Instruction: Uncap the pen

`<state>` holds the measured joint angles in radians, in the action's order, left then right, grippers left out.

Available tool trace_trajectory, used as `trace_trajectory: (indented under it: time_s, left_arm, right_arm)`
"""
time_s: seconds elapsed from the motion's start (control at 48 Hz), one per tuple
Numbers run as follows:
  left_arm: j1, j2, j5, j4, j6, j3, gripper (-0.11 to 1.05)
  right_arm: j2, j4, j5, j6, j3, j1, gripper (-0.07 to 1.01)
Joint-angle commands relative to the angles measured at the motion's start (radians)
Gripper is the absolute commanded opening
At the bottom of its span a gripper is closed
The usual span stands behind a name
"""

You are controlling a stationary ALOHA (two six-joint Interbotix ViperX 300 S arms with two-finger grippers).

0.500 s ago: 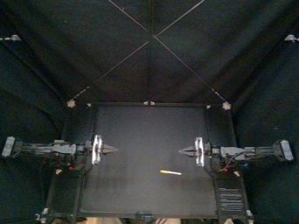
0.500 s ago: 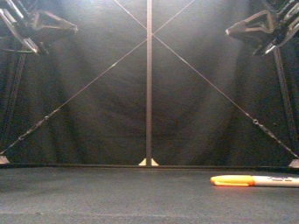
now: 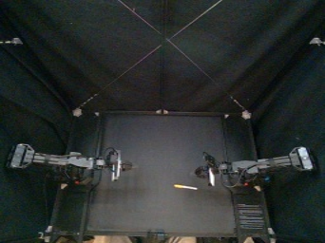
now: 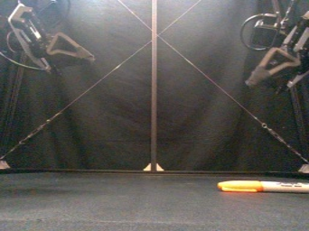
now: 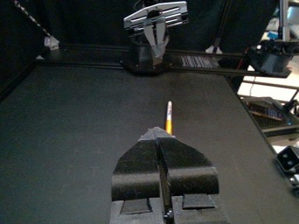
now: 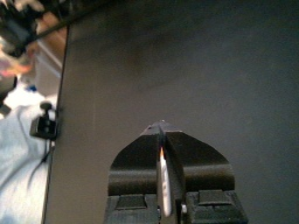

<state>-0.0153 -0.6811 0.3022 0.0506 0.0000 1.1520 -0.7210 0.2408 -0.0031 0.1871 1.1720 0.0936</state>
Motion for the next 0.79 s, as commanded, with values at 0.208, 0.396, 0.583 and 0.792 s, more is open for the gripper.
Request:
trace_trajectory:
  time_s: [0.208,0.396,0.583,0.792]
  left_arm:
    - [-0.002,0.023,0.017,0.005,0.0015,-0.023,-0.01]
    - [-0.002,0.021,0.017,0.005,0.0015,-0.020,-0.01]
    - [-0.002,0.023,0.018,0.005,0.0015,-0.018,-0.01]
    - [-0.002,0.023,0.017,0.005,0.0015,-0.012,-0.01]
  right_arm:
    - [0.173,0.043,0.066,0.023,-0.071,0.112,0.11]
    - [0.288,0.060,0.114,0.023,-0.086,0.115,0.45]
    - [0.387,0.054,0.112,0.021,-0.104,0.112,0.75]
    - [0.477,0.034,0.114,0.021,-0.121,0.109,0.80]
